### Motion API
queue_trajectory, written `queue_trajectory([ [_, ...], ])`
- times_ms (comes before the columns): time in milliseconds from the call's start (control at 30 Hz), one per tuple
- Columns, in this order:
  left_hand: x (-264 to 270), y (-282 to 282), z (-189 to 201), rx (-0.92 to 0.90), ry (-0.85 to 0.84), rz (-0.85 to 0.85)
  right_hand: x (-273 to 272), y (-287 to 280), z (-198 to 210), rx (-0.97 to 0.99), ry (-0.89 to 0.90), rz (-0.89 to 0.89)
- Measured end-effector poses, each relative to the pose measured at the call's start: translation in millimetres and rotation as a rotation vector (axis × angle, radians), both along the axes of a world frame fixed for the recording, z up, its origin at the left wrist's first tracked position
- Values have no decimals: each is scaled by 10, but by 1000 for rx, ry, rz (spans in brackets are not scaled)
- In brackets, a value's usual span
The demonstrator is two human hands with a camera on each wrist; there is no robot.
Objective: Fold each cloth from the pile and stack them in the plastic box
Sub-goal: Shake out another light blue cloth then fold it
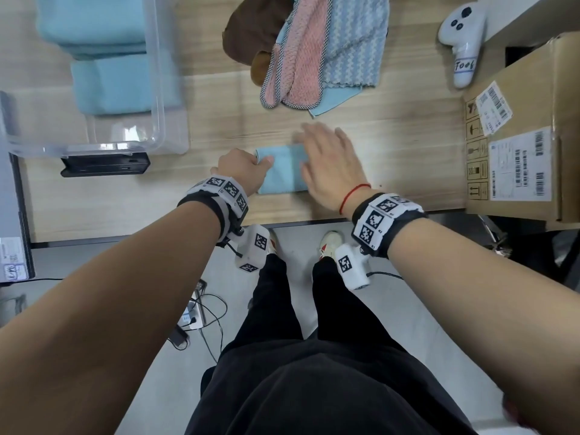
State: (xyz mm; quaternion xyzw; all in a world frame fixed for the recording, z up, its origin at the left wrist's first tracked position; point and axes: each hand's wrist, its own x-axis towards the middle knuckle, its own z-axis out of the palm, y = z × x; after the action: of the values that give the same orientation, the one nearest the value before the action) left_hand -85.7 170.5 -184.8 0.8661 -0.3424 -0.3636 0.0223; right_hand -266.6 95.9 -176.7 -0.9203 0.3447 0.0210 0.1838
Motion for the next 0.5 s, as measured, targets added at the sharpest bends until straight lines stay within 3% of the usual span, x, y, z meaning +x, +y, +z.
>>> queue_trajectory([
  [67, 3, 5, -1, 6, -15, -4, -40, 132, -162, 95, 163, 78],
  [133, 7, 17, -8, 14, -20, -11, -166, 163, -291, 159, 258, 44],
  [367, -20, 13, -38, -65, -57, -25, -385, 29, -318, 179, 286, -7],
  [500, -124, -15, 42, -256, -8, -305, -445, 112, -340, 190, 283, -32],
])
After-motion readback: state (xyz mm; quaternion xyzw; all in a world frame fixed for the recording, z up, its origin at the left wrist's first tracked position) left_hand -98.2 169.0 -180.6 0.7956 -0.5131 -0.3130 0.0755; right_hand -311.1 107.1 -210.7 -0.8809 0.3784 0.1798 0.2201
